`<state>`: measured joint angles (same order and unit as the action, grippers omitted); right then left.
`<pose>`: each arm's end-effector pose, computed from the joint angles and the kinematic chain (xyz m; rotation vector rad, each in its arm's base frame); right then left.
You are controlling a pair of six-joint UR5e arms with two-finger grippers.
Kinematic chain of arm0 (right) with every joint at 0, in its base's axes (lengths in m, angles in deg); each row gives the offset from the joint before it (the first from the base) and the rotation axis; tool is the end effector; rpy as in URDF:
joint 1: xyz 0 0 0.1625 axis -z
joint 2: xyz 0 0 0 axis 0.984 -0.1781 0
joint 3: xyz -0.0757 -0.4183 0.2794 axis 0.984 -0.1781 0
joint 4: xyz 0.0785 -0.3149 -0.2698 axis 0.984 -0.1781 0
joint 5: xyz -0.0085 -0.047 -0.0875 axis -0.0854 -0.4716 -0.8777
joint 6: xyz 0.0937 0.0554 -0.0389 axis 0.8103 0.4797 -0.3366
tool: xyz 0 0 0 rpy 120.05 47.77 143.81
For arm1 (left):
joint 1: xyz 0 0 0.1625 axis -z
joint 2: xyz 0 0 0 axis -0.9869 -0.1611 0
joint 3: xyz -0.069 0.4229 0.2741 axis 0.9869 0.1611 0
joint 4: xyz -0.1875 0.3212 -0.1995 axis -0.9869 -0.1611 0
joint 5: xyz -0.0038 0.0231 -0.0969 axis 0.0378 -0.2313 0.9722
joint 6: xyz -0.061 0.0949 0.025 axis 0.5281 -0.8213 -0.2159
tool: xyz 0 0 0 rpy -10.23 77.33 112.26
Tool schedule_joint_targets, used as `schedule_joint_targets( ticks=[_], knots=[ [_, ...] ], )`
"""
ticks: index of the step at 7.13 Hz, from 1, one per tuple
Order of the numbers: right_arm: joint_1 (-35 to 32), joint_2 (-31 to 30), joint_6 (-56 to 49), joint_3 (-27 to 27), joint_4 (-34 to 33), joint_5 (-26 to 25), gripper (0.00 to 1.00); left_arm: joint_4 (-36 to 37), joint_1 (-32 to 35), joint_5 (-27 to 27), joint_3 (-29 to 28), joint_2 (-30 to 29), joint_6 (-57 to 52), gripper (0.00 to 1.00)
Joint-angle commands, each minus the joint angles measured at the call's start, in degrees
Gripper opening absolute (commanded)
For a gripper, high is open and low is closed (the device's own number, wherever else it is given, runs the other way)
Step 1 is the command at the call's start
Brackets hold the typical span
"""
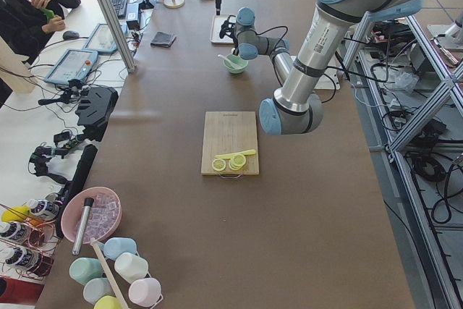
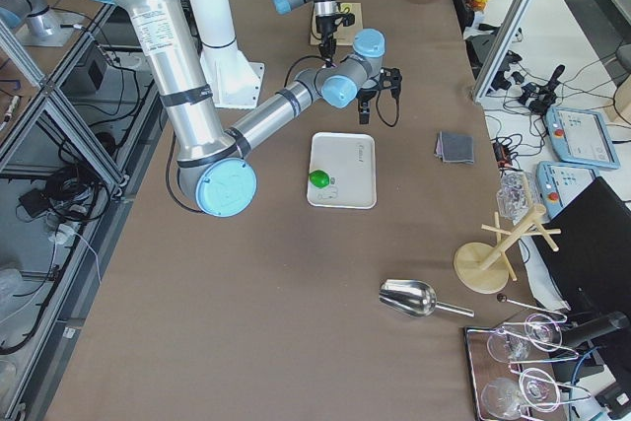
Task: Put spoon and bun in bowl
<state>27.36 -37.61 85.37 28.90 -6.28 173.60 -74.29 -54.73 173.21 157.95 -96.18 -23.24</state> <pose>-0.3386 -0.5386 0.4112 0.0742 -1.0021 -0.0015 0.6224 -0.4162 0.2192 0.3319 1.2270 0.1810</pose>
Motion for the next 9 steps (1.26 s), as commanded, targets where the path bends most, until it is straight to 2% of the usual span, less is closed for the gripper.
schedule_joint_targets(
  ticks=[1,2,4,7,8,9],
  knots=[
    [-0.53,-0.35,-0.55,-0.52,0.03,0.37,1.0,0.04,-0.6,-1.24,-1.33,-0.85,0.38,0.46],
    [-0.62,-0.35,-0.55,-0.52,0.03,0.37,1.0,-0.14,-0.6,-2.9,-1.16,-0.59,0.29,0.97],
    [-1.23,-0.44,-0.72,-0.44,-0.05,0.64,1.0,-0.05,-0.68,-4.67,-1.07,-0.42,0.29,0.98],
    [-5.87,-2.27,-2.11,0.18,-0.06,4.84,1.0,0.21,0.01,-4.32,1.38,0.02,0.38,0.98],
    [-9.2,-6.54,-9.26,0.35,0.03,6.51,1.0,5.35,2.8,-4.06,6.44,3.68,-0.32,0.98],
    [-11.58,-11.11,-17.86,-0.17,0.03,6.61,1.0,16.01,7.27,-3.36,12.93,6.41,-5.9,0.98]
  ],
)
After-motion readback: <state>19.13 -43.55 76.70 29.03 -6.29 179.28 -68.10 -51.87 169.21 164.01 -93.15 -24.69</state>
